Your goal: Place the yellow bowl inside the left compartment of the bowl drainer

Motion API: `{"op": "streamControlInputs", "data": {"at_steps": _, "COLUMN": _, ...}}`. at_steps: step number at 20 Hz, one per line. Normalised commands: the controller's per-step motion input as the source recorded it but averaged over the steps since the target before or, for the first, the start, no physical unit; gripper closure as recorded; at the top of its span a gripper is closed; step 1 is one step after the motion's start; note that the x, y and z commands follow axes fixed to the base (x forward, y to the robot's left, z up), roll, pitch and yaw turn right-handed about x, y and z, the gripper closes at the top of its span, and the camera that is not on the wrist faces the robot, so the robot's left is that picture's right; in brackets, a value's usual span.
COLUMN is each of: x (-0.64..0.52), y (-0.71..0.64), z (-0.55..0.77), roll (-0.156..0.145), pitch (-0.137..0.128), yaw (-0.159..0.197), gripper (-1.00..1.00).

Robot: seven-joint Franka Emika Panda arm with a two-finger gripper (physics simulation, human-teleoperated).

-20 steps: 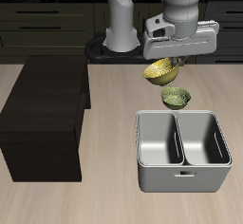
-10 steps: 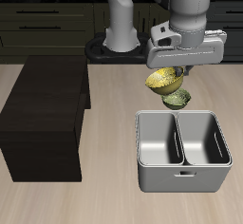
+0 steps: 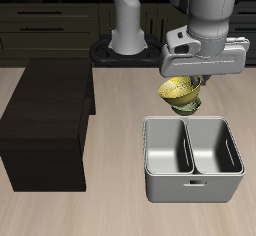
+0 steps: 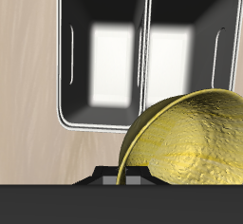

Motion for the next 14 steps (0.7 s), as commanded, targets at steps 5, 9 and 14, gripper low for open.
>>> {"op": "streamControlInputs", "data": {"at_steps": 5, "x": 0.16, "y": 0.1, "z": 0.07, "roll": -0.006, "pitch": -0.007, "yaw": -0.005, "gripper": 1.0}}
{"op": "streamControlInputs", "data": {"at_steps": 9, "x": 0.2, "y": 0.1, "z": 0.05, "roll": -0.029, "pitch": -0.004, "yaw": -0.015, "gripper": 1.0}}
{"op": "streamControlInputs", "data": {"at_steps": 14, "x": 0.22, "y": 0.14, "z": 0.04, "roll": -0.019, "pitch": 0.004, "yaw": 0.004, "gripper": 1.0}}
